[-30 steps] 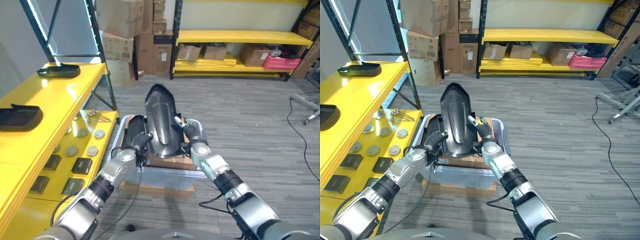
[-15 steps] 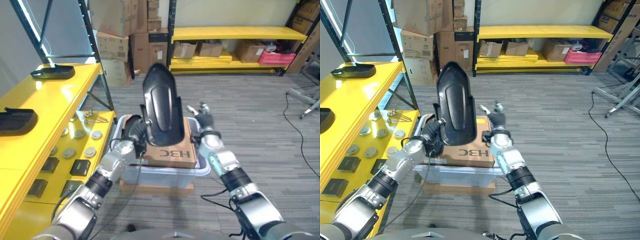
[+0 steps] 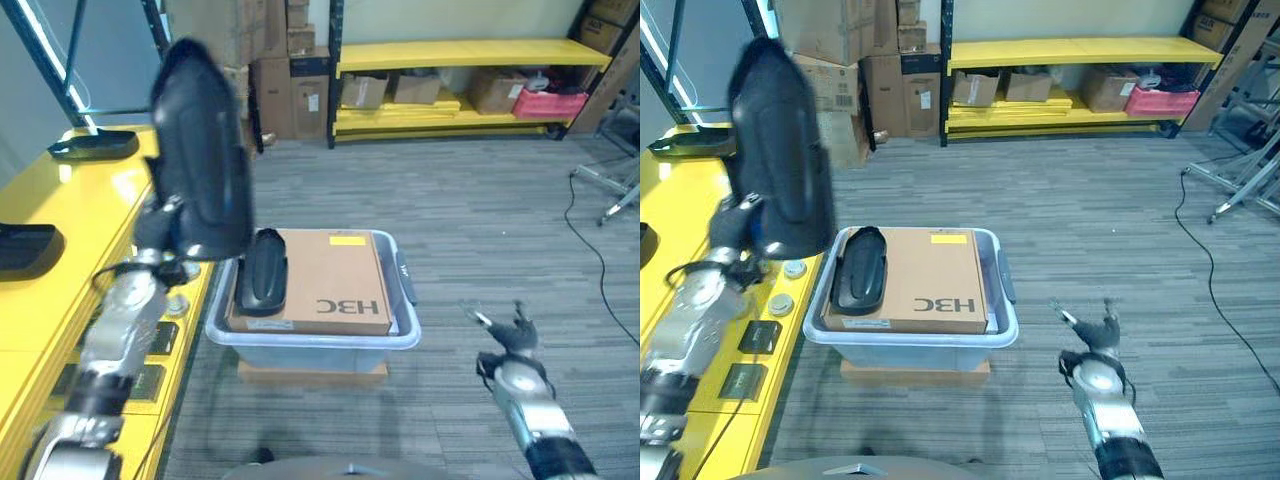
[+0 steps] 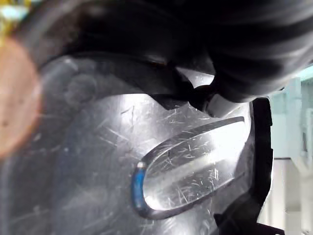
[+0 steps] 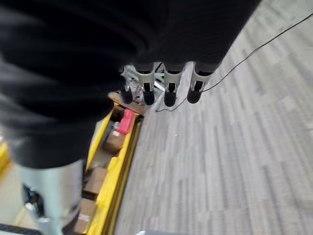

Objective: Move parts from the plastic box to the shelf.

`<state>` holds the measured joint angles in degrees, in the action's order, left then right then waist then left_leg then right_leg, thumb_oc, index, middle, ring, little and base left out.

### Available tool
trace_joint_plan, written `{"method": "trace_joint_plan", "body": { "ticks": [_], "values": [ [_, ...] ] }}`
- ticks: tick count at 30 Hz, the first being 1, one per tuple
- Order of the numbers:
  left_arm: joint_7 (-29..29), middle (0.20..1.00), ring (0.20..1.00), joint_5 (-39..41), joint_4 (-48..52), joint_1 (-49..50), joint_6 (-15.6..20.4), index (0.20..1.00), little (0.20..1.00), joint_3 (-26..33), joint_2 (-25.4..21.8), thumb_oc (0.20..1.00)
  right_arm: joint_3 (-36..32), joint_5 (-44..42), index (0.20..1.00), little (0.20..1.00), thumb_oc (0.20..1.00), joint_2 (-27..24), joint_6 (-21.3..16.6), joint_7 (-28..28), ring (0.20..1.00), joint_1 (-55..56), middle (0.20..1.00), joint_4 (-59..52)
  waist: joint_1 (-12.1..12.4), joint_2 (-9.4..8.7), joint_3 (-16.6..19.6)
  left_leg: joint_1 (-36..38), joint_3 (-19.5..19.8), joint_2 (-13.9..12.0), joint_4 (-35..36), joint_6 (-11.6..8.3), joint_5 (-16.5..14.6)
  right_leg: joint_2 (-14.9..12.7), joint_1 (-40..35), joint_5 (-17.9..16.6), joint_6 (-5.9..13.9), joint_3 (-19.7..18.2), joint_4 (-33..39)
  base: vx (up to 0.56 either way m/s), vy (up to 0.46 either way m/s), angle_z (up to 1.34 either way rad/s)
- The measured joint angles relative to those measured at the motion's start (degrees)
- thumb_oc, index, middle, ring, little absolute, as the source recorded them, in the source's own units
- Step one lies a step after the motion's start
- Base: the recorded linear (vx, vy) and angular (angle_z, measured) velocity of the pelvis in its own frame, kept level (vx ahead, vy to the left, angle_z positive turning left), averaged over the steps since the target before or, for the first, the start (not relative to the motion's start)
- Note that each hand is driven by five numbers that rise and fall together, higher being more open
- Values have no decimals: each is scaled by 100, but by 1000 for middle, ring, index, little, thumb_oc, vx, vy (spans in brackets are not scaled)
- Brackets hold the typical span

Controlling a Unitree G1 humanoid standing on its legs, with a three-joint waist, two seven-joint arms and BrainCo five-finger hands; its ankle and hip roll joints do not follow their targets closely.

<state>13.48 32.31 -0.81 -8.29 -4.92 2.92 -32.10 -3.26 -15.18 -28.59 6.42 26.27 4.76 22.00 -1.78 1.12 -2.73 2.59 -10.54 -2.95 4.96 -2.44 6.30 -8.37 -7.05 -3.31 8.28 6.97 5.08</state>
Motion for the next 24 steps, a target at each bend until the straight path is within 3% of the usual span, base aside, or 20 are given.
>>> {"method": "trace_joint_plan", "body": {
  "ticks": [4,6,9,11,12,13,14,15,16,17,18,19,20,21,22,23,24],
  "values": [
    [17,200,200,-152,22,868,123,200,200,1010,-130,200,10,442,1000,1000,1000,349,340,-400,1000,346,1000,983,272,0,7,-141,56,11,-1,9,5,-27,104,-11,-13,68,0,-70,62,7],
    [32,200,200,-355,44,1277,213,200,200,1367,-100,200,340,677,1000,1000,1000,706,529,-722,1000,682,1000,1387,477,5,11,-216,192,47,-1,15,29,-48,104,3,-2,200,0,-46,34,30],
    [25,200,200,-551,70,1543,324,200,200,1504,39,200,714,863,1000,1000,1000,1150,620,-1109,1000,992,1000,1942,668,9,20,-324,564,156,-2,57,93,-47,-63,74,14,472,-28,-16,14,71],
    [-10,200,200,-547,136,1665,522,200,200,1446,194,200,892,896,1000,1000,1000,1475,439,-1162,1000,1032,1000,2651,737,3,28,-399,951,265,-5,144,203,-50,-197,161,14,629,-57,6,4,99],
    [-13,200,200,-548,136,1647,570,200,200,1359,204,200,895,889,1000,1000,1000,1584,342,-1208,1000,1054,1000,2924,736,24,19,-477,1238,339,-5,154,265,-34,-219,292,-31,566,-178,-1,6,181],
    [-28,200,200,-552,125,1531,618,200,200,1192,203,200,895,819,1000,1000,1000,1655,124,-1210,1000,1035,1000,3194,585,117,-32,-621,1867,404,-41,209,399,129,-194,723,-105,76,-373,-21,-3,212],
    [-53,200,200,-556,108,1313,620,200,200,1035,223,200,1008,756,1000,1000,1000,1651,35,-1214,1000,1047,1000,3406,485,109,-42,-722,2251,408,-39,158,470,347,-186,856,-194,-260,-413,-13,-10,252],
    [-71,200,200,-560,109,1140,659,200,200,876,221,200,1172,753,1000,1000,1000,1630,-27,-1246,1000,987,1000,3635,491,225,-94,-879,2615,429,-26,118,471,632,-182,891,-348,-547,-409,-40,-22,213],
    [-50,200,200,-563,158,1106,739,200,200,755,157,200,1189,621,1000,1000,1000,1583,-51,-1338,1000,830,1000,3840,700,203,-110,-1076,2775,448,0,92,319,855,-206,921,-465,-528,-421,-43,-19,182],
    [-14,200,200,-563,188,1114,739,200,200,715,101,200,1164,542,1000,1000,1000,1553,-59,-1359,1000,702,1000,3948,780,183,-133,-1142,2775,439,0,-52,90,898,-211,817,-577,-439,-403,-52,-18,128],
    [14,200,200,-554,193,1091,739,200,200,697,52,200,1212,492,1000,1000,1000,1533,-55,-1382,1000,622,1000,4101,790,-27,-167,-1168,2759,485,-86,-246,-82,676,-140,807,-714,-242,-327,-48,8,92],
    [94,200,200,-550,176,1196,743,200,200,701,-3,200,1237,340,1000,1000,1000,1466,-22,-1527,1000,431,1000,4210,955,-243,-260,-1339,2578,792,-746,52,121,382,-102,709,-720,-18,-299,-37,15,73],
    [134,200,200,-547,176,1230,741,200,200,701,-27,200,1228,314,1000,1000,1000,1391,-45,-1604,1000,384,1000,4207,1024,-348,-232,-1336,2449,832,-1060,89,23,315,-89,653,-680,26,-313,-22,21,72],
    [148,200,200,-544,179,1229,741,200,200,701,-28,200,1265,312,1000,1000,1000,1262,-50,-1659,1000,387,1000,4213,1039,-196,-232,-1277,2346,727,-1246,126,-281,389,-116,675,-643,186,-344,-11,41,86],
    [154,200,200,-543,207,1231,741,200,200,700,-1,200,1278,312,1000,1000,1000,1095,-44,-1739,1000,450,1000,4212,973,141,-219,-980,2349,427,-986,99,-332,612,-145,712,-543,373,-441,-35,83,120],
    [111,200,200,-539,181,1171,733,200,200,710,90,200,1285,242,1000,1000,1000,1115,-7,-1757,1000,433,1000,4211,970,205,-323,-912,2229,429,-561,313,-11,600,-232,720,-442,718,-597,-60,121,164],
    [61,200,200,-539,195,999,716,200,200,584,307,200,1332,120,1000,1000,1000,1150,-16,-1765,1000,612,1000,4183,931,274,-330,-888,2071,427,-211,599,74,592,-297,722,-417,1051,-663,-58,119,208]
  ]
}}
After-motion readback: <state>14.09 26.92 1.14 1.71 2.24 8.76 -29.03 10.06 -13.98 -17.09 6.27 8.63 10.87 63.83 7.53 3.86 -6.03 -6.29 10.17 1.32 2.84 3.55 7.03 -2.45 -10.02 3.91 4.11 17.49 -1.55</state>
